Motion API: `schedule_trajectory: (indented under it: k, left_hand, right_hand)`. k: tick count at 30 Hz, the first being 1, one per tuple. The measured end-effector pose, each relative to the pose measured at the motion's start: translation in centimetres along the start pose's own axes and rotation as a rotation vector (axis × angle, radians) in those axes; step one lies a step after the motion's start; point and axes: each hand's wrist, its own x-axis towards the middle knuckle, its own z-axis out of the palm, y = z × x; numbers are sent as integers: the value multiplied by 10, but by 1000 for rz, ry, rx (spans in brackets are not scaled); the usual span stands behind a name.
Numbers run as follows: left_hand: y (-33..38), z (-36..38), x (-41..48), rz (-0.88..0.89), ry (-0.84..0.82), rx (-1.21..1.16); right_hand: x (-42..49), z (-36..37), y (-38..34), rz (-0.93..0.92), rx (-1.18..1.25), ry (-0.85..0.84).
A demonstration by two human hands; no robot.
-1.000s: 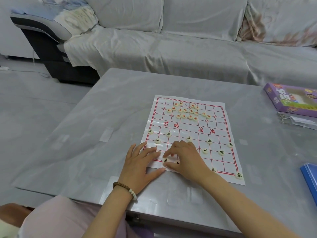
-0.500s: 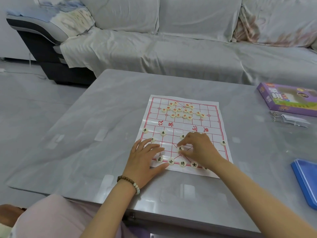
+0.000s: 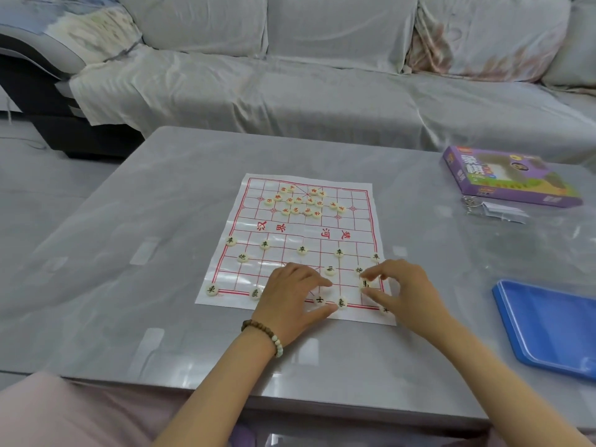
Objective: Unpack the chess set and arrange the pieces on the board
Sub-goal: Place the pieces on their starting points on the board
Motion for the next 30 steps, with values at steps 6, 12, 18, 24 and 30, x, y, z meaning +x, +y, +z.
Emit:
schedule_trajectory:
  k: [6, 12, 18, 24, 30]
  left_hand:
    - [13, 12, 9, -4, -12, -25]
    - [13, 13, 12, -17, -27, -17]
    - [14, 13, 12, -25, -32, -23]
    - [14, 13, 13, -26, -30, -24]
    - [12, 14, 12, -10, -17, -22]
  right_hand:
    - [-17, 8, 17, -15, -40, -59]
    - [-19, 15, 19, -24, -6, -75]
    - [-17, 14, 20, -22, -40, -73]
    - [-16, 14, 20, -18, -45, -69]
    - [-17, 12, 17, -19, -69, -88]
